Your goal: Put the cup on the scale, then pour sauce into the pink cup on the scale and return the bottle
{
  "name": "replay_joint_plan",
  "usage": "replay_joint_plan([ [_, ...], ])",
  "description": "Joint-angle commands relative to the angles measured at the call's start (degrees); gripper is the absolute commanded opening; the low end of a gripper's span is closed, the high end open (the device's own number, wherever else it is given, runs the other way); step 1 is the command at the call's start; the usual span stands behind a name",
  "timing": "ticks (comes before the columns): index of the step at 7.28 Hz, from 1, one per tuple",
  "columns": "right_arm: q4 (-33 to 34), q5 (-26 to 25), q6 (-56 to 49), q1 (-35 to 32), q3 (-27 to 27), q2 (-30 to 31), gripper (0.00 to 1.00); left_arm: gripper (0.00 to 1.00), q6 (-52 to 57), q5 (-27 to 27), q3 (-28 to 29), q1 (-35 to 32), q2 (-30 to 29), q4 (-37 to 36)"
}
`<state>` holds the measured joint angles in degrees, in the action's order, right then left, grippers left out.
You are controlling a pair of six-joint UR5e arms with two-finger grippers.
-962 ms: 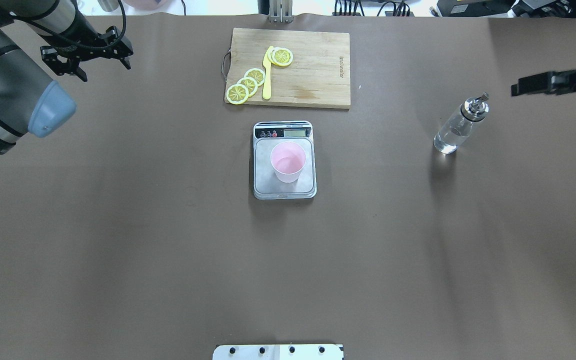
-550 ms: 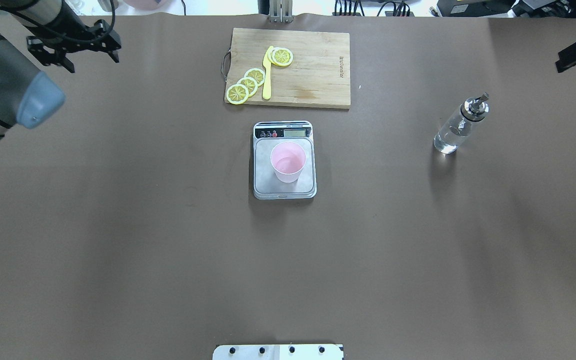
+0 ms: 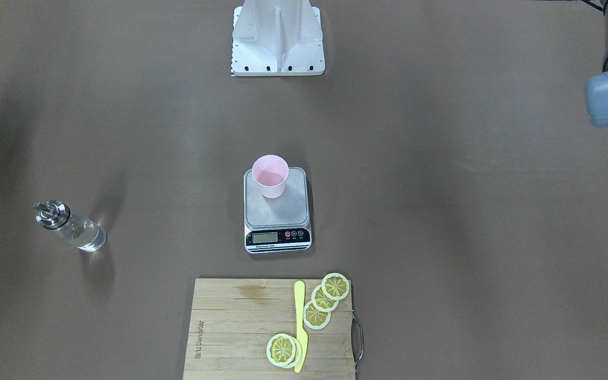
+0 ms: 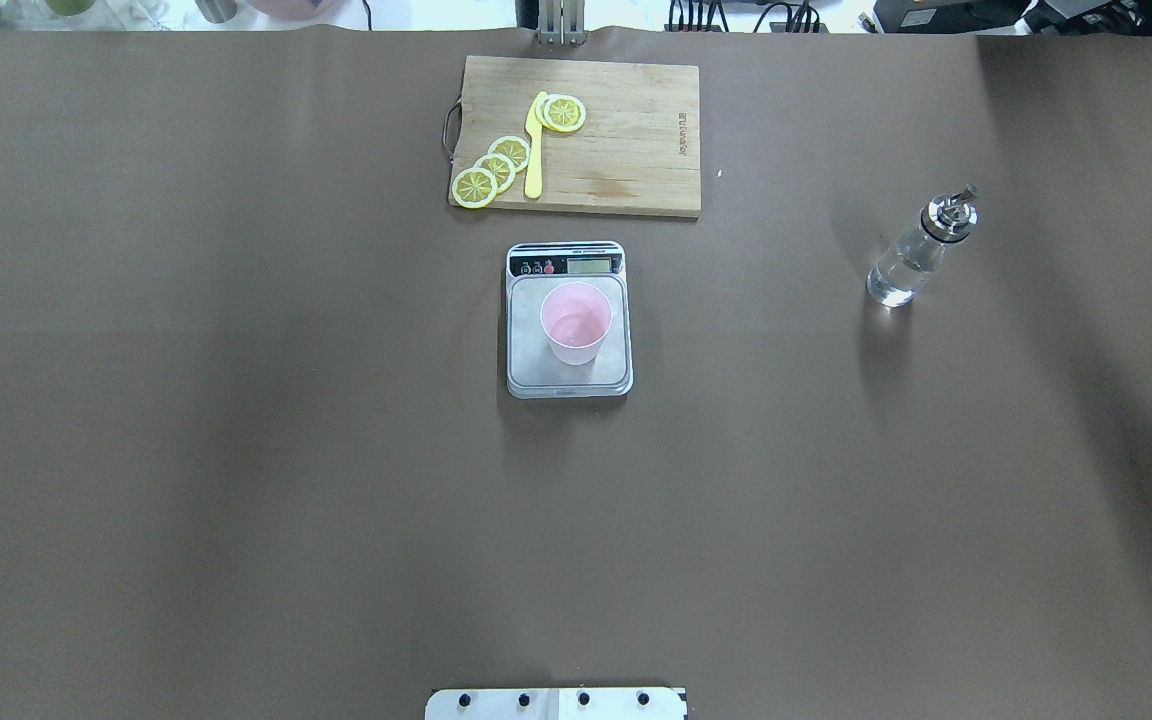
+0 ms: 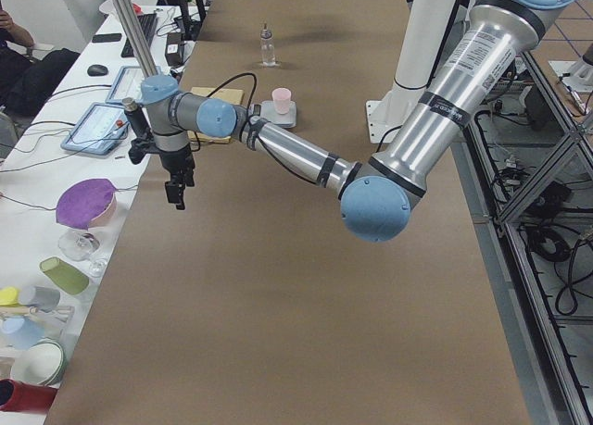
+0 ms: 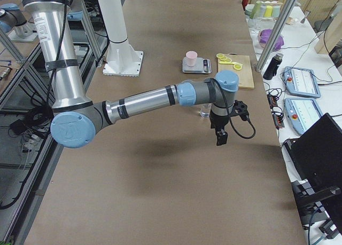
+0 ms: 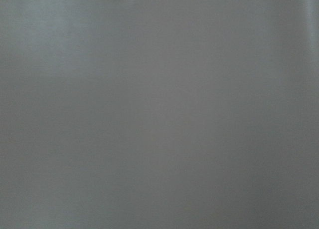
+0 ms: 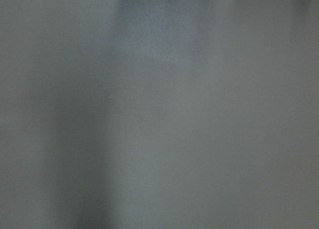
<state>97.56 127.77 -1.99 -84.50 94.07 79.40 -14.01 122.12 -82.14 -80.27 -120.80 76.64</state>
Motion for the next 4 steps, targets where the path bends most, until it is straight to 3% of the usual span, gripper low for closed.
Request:
replay_joint_plan([
  [1,0.1,2.3,-1.3,-1.3,-3.3,1.6,1.00,0.98,4.2,3.8,-0.3,-8.4,6.1,0.0],
  [3,0.4,4.8,-0.9,-4.6,-3.3,3.7,1.00,0.98,6.4,11.6,-0.7,-12.0,13.7,7.9],
  [4,0.6,6.9,-0.6,-6.5,-3.3,4.8,1.00,0.98,5.8,11.6,-1.1,-11.8,15.6,9.0],
])
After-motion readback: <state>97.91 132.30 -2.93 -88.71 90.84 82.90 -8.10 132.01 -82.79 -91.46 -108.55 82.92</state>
